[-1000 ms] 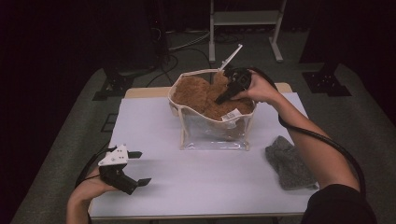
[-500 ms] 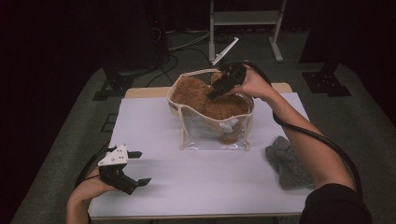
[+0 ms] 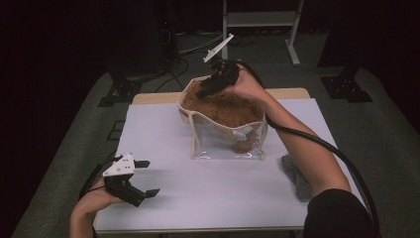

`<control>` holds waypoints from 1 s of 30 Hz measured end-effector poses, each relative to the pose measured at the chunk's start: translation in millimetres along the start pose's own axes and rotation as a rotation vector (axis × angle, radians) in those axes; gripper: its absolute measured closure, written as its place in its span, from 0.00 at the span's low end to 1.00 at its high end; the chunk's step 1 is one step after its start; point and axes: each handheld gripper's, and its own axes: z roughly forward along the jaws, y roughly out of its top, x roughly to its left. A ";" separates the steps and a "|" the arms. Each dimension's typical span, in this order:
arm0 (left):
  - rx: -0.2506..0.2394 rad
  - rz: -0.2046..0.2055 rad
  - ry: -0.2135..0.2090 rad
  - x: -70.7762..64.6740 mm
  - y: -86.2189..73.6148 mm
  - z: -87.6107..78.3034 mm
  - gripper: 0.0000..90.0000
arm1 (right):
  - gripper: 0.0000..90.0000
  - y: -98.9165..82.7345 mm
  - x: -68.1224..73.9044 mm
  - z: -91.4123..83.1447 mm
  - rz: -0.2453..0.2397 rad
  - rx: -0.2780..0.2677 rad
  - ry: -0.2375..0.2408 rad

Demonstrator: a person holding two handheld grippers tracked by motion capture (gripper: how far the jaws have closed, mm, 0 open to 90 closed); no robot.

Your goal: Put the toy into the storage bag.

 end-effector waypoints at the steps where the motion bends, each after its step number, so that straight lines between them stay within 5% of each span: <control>1: 0.000 0.001 0.000 0.1 0.0 0.1 0.03 | 0.48 1.9 0.8 1.9 -0.004 -0.003 -0.007; 10: 0.002 -0.006 -0.001 1.3 -1.2 0.7 0.03 | 0.71 10.5 0.7 14.0 -0.006 -0.013 -0.019; 16: 0.000 -0.010 -0.001 1.8 -0.5 0.9 0.03 | 0.85 3.5 -1.8 22.3 -0.013 0.050 -0.039; 26: -0.001 -0.010 0.001 0.9 -2.7 -1.4 0.03 | 0.91 -21.6 -9.1 39.1 0.035 0.162 -0.020; 30: -0.003 -0.006 -0.002 -0.2 -1.8 -0.3 0.03 | 0.88 -20.3 -6.2 36.4 0.035 0.159 -0.022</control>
